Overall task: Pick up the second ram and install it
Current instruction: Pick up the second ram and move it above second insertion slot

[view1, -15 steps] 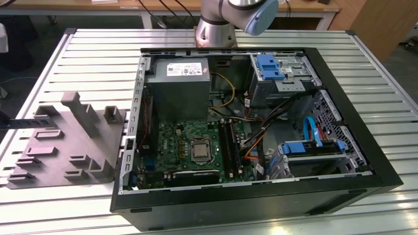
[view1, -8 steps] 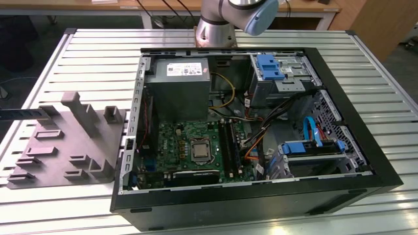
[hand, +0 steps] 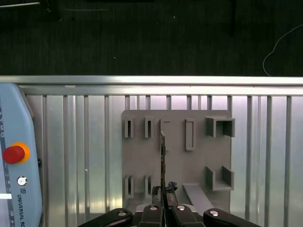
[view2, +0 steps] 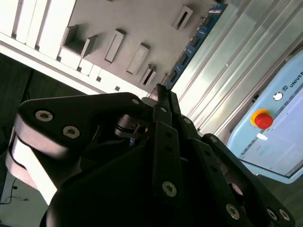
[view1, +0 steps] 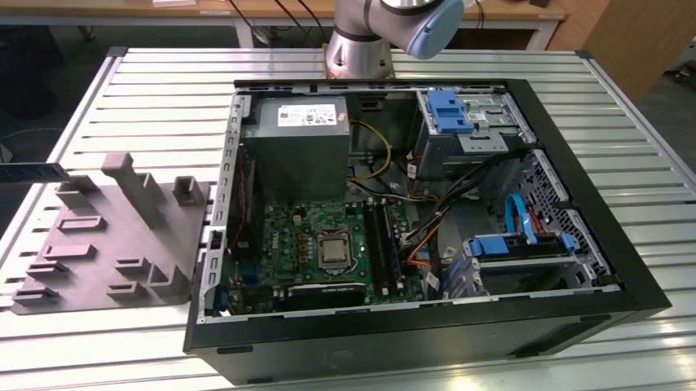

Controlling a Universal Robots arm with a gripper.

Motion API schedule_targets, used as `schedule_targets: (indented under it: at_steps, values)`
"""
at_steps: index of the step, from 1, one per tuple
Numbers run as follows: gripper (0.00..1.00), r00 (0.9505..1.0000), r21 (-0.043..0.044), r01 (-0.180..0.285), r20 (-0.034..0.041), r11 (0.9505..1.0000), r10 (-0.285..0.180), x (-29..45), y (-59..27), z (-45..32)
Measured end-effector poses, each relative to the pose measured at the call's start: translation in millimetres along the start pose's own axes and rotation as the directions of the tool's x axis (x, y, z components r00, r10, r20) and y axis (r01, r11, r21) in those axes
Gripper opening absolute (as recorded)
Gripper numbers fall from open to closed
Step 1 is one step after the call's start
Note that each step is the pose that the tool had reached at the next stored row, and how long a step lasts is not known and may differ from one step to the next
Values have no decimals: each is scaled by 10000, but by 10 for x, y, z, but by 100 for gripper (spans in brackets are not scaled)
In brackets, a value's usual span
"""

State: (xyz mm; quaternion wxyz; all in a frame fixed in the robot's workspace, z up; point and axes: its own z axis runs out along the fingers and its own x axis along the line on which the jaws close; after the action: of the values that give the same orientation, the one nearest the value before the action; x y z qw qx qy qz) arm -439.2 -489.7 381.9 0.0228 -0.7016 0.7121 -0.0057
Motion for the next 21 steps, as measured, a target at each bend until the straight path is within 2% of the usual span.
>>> schedule_targets:
  at_steps: [4,9,16,18,21]
  values:
    - [13,10000,0,0,0,10000,0,-15,-4,-109]
    - [13,10000,1,1,1,10000,-1,-26,-8,-198]
    - [13,10000,-3,0,-2,10000,0,-28,-16,-204]
    - [13,10000,0,0,1,10000,0,-28,-42,-200]
    - [13,10000,0,0,1,10000,0,-29,-125,-195]
